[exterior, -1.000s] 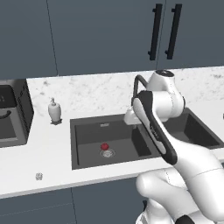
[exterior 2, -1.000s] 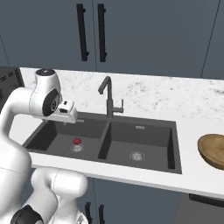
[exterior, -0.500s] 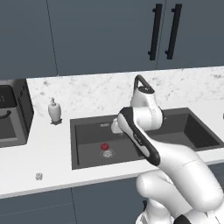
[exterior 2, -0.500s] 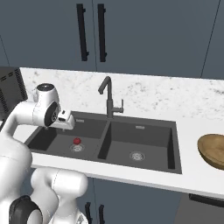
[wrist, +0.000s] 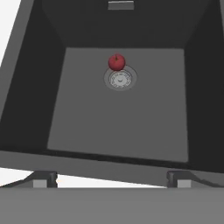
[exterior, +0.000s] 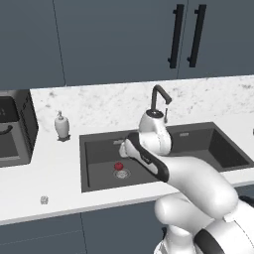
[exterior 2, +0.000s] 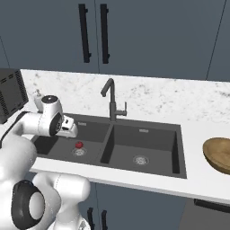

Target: Pick the tomato from the sink and place it in the bowl. Then pick the bowl and place it in the microwave. Then close the microwave door and press the start button.

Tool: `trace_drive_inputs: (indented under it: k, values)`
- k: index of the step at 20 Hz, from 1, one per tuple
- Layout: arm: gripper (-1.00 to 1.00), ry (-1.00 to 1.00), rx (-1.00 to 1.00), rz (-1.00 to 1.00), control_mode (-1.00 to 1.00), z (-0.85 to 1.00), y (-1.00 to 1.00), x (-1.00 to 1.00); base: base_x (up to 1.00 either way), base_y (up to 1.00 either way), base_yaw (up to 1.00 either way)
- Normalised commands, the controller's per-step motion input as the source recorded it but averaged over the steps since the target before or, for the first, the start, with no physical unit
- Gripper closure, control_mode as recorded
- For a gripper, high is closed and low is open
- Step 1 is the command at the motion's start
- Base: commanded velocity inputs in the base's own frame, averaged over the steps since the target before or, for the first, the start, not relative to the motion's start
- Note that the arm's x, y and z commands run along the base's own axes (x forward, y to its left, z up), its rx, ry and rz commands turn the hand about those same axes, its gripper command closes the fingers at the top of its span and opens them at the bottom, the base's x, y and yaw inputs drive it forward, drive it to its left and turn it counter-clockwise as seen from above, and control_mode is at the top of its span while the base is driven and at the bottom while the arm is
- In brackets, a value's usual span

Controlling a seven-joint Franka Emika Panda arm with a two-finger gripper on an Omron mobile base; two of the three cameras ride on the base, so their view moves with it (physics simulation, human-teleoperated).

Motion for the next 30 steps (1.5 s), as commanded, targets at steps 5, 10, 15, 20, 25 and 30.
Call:
trace_drive_inputs:
  k: [5,10,15,20,25,30]
  values:
    - [-1.00,-0.03,0.00,0.00,-1.00,-0.45,0.00,0.32,0.00,0.00,0.00]
    - [-1.00,0.00,0.00,0.00,-1.00,-0.16,0.00,0.36,0.00,0.00,0.00]
    - [-1.00,0.00,0.00,0.00,-1.00,-0.14,0.00,0.43,0.00,0.00,0.00]
    - [-1.00,0.00,0.00,0.00,-1.00,-0.28,0.00,0.40,0.00,0.00,0.00]
    - [-1.00,0.01,0.00,0.00,-1.00,-0.32,0.06,0.28,0.00,0.00,0.00]
    - [-1.00,0.00,0.00,0.00,-1.00,-0.22,0.14,0.22,0.00,0.00,0.00]
